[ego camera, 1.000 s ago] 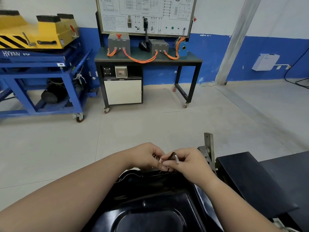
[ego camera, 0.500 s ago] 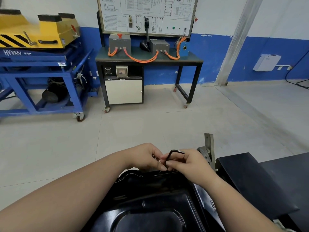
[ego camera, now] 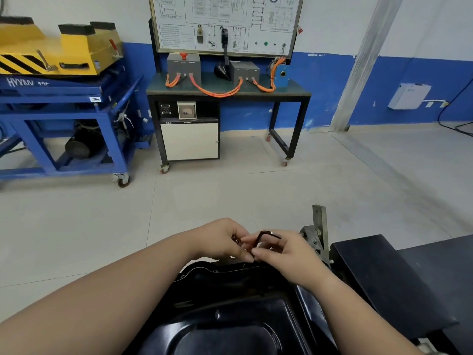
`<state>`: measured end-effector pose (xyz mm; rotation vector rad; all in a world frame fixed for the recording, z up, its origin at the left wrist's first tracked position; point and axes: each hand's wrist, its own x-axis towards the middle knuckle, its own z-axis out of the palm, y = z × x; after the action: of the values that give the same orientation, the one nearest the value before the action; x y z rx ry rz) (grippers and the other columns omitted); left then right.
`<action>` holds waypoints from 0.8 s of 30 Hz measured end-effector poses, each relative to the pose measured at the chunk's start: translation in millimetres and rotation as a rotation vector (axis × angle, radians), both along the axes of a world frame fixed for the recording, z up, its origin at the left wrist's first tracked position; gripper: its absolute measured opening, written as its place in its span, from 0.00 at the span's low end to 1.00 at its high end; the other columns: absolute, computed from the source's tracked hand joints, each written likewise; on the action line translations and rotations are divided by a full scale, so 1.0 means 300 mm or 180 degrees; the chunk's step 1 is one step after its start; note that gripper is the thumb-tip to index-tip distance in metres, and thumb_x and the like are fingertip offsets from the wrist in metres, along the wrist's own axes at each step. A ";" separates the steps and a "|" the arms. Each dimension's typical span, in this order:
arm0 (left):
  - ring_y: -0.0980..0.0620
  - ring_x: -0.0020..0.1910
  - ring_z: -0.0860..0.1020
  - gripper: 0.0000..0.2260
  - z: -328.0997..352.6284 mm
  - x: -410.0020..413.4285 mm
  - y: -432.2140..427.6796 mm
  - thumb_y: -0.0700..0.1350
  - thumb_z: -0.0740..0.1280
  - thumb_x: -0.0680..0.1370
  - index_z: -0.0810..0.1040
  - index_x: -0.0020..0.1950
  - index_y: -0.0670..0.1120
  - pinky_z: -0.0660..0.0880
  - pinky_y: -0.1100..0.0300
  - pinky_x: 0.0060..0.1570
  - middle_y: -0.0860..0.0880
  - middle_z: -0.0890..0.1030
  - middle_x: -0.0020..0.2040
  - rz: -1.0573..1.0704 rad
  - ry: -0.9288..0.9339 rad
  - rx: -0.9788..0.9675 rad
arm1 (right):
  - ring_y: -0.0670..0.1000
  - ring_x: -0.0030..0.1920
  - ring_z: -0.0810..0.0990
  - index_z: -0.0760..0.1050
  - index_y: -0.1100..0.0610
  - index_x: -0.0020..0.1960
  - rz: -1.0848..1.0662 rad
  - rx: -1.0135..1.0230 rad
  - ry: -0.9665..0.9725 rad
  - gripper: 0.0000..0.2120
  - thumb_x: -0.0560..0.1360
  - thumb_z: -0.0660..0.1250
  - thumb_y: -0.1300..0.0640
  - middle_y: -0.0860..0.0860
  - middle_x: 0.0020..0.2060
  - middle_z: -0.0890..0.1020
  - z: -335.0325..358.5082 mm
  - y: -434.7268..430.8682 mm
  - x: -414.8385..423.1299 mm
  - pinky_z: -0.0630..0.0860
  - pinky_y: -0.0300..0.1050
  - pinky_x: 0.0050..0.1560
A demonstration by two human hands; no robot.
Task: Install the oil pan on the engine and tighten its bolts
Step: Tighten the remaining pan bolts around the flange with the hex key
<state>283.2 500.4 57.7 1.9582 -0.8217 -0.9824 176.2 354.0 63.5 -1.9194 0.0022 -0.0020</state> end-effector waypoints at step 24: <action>0.54 0.25 0.62 0.13 0.007 -0.006 -0.003 0.41 0.75 0.69 0.77 0.29 0.54 0.57 0.65 0.24 0.53 0.65 0.26 0.0072 -0.0030 -0.0032 | 0.46 0.30 0.70 0.76 0.53 0.30 -0.0613 -0.0169 -0.0107 0.11 0.65 0.77 0.61 0.45 0.26 0.76 -0.012 0.020 0.021 0.69 0.40 0.34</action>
<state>281.3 499.4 60.0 1.9606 -0.8066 -0.9548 182.5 360.0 60.0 -1.9652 0.1657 -0.1651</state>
